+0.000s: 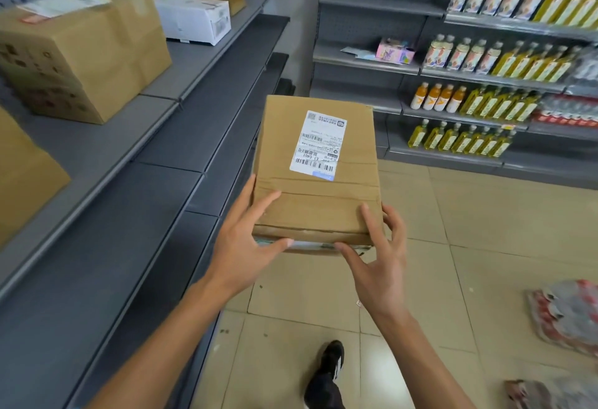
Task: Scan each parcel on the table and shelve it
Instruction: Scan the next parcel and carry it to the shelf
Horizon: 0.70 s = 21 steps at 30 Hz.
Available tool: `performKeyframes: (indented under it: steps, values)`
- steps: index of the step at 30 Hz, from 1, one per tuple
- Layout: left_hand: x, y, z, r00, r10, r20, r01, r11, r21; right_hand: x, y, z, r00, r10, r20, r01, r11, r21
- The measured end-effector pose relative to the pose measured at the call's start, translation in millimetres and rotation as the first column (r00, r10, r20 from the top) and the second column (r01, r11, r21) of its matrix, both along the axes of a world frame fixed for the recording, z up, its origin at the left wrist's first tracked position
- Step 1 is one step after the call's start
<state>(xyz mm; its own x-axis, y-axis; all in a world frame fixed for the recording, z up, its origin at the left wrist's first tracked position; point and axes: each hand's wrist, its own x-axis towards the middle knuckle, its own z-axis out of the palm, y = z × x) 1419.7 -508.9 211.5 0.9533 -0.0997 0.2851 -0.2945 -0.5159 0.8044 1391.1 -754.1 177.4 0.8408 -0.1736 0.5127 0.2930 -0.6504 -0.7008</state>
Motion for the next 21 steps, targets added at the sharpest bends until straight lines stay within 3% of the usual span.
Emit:
performKeyframes:
  steps: [12,21]
  values:
    - [157,-87,14,0.998,0.041,0.047,-0.042,0.999,0.011,170,-86,14,0.999,0.035,0.033,-0.036,0.999,0.014]
    - [251,-105,13,0.992,0.115,0.045,-0.115,0.993,0.009,282,-104,12,0.994,0.099,0.054,-0.1,0.995,0.015]
